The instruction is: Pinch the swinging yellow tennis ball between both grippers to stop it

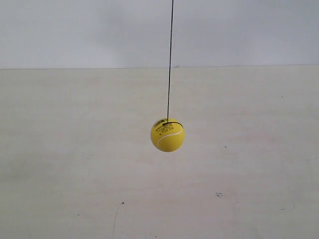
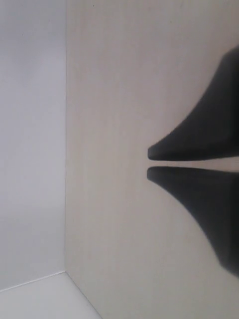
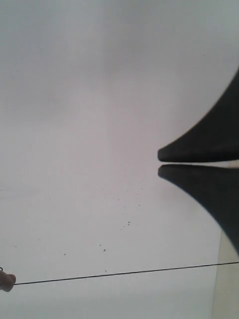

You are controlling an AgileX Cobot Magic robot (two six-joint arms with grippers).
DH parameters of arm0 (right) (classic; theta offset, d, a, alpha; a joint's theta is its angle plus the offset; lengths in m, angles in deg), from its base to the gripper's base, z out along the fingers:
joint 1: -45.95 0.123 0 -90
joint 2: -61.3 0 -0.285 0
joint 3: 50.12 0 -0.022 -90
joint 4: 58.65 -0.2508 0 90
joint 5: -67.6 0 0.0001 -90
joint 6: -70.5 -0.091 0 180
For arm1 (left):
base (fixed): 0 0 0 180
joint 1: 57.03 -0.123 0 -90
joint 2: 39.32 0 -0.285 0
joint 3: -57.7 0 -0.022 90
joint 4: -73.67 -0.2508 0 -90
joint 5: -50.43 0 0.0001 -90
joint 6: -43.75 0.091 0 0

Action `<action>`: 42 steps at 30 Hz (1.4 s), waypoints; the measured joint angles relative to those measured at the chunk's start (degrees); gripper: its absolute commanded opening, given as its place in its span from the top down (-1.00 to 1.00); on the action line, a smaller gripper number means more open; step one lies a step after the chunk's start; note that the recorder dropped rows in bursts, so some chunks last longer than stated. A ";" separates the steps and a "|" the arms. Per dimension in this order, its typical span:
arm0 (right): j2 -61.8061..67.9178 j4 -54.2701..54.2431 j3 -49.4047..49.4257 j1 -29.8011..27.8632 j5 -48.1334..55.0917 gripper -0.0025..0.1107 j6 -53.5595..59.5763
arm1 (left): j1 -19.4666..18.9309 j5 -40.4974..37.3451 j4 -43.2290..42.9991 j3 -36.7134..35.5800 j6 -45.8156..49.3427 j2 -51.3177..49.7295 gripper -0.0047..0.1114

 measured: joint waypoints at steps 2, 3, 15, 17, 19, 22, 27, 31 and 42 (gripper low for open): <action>0.00 0.00 0.00 0.00 0.00 0.96 0.00 | 0.00 0.00 0.00 0.00 0.00 0.00 0.84; 0.00 0.00 0.00 0.00 0.00 0.96 0.00 | 0.00 0.00 0.00 0.00 0.00 0.00 0.84; 0.00 0.00 0.00 0.11 -0.11 0.96 1.63 | 0.00 0.00 0.00 0.00 0.00 0.00 0.84; -0.09 0.46 0.11 0.11 -0.55 0.96 3.62 | 0.00 0.00 0.00 0.00 0.00 0.00 0.84; -0.09 2.19 0.47 -1.01 -1.20 0.96 4.42 | 0.00 0.00 0.00 0.00 0.00 0.00 0.84; -0.13 5.68 2.03 -4.60 -2.74 0.96 1.66 | 0.00 0.00 0.00 0.00 0.00 0.00 0.84; -0.13 18.68 4.54 -13.55 -4.25 0.96 -11.54 | 0.00 0.00 0.00 0.00 0.00 0.00 0.84; -0.13 33.01 5.82 -19.31 -4.59 0.96 -22.64 | 0.00 0.00 0.00 0.00 0.00 0.00 0.84; -0.22 38.41 7.59 -27.68 5.51 0.96 -27.53 | 0.00 0.00 0.00 0.00 0.00 0.00 0.84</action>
